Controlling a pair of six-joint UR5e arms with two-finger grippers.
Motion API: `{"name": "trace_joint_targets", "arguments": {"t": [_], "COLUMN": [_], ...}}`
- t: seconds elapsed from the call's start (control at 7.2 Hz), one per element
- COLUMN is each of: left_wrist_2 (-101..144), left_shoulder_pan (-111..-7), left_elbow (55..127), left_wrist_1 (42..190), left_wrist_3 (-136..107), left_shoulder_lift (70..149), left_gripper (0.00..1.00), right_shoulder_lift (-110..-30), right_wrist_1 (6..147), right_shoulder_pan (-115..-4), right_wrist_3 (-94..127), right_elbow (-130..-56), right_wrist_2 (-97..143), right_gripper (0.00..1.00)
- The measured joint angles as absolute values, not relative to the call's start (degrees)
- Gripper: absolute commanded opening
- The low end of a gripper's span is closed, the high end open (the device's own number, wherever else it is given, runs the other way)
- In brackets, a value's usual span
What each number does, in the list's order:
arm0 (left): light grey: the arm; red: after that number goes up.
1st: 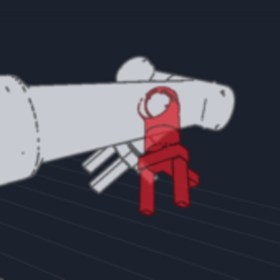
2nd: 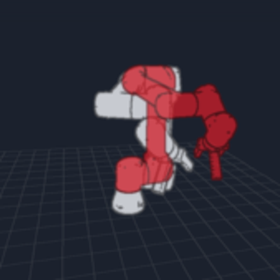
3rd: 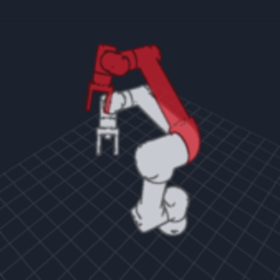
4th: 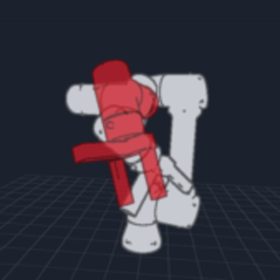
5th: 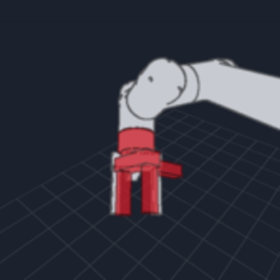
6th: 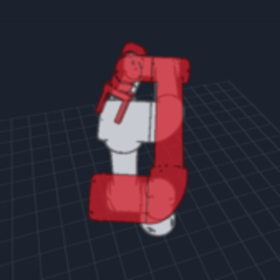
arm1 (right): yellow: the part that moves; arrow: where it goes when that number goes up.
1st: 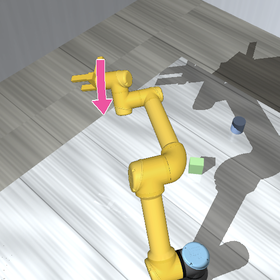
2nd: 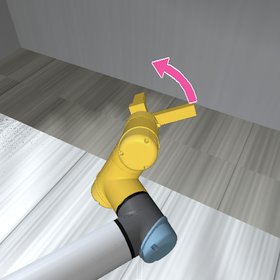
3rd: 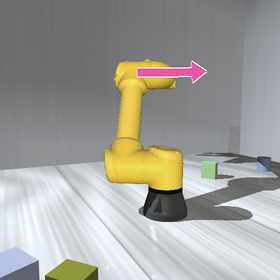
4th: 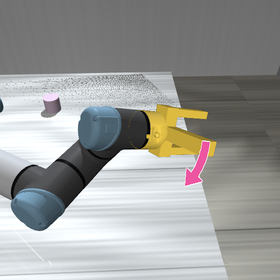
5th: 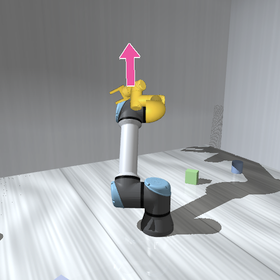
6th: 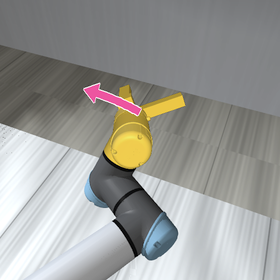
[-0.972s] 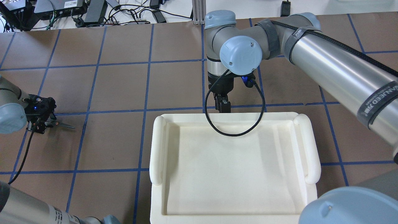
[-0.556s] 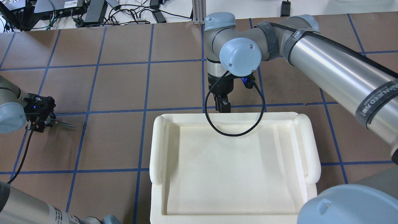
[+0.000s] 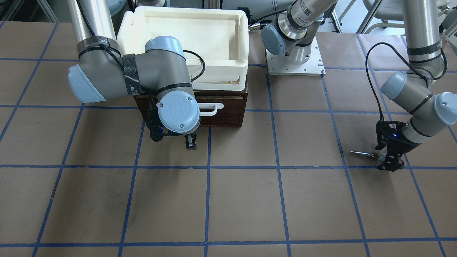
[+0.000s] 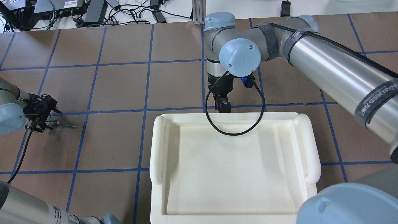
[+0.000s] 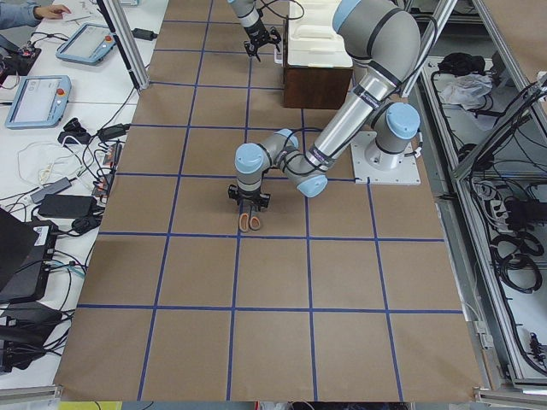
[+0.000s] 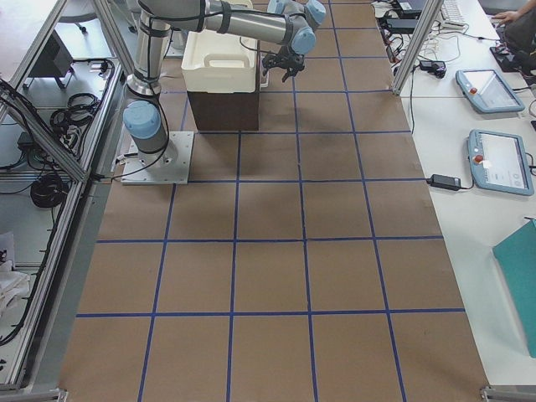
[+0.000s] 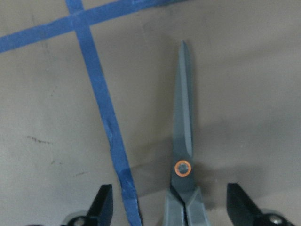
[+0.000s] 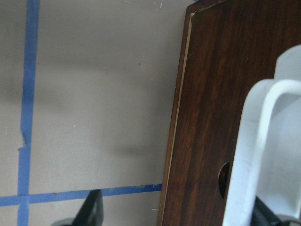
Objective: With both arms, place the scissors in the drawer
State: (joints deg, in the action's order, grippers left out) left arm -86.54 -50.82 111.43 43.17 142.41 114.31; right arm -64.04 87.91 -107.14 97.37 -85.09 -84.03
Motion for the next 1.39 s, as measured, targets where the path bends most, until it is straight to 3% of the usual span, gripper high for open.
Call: {"name": "trace_joint_targets", "arguments": {"t": [0.42,0.69,1.11,1.39], "left_wrist_2": [-86.39,-86.40,-86.59,-86.71], "left_shoulder_pan": [-50.40,-50.37,-50.29,-50.28], "left_elbow": [111.44,111.45,111.73,111.68], "left_wrist_1": [42.73,42.72,42.79,42.71], "left_wrist_3": [141.75,141.55,141.55,141.94], "left_shoulder_lift": [114.01,114.12,114.45,114.42], "left_gripper": [0.65,0.63,0.29,0.19], "right_shoulder_lift": [-63.98,-63.81,-63.41,-62.13], "right_wrist_1": [90.61,92.64,94.62,95.35], "right_shoulder_pan": [-107.09,-107.00,-106.74,-106.64], "right_wrist_3": [95.47,94.44,93.73,93.19], "right_elbow": [-84.61,-84.50,-83.75,-82.07], "right_wrist_2": [-85.21,-85.33,-85.36,-85.42], "right_gripper": [1.00,1.00,1.00,1.00]}}
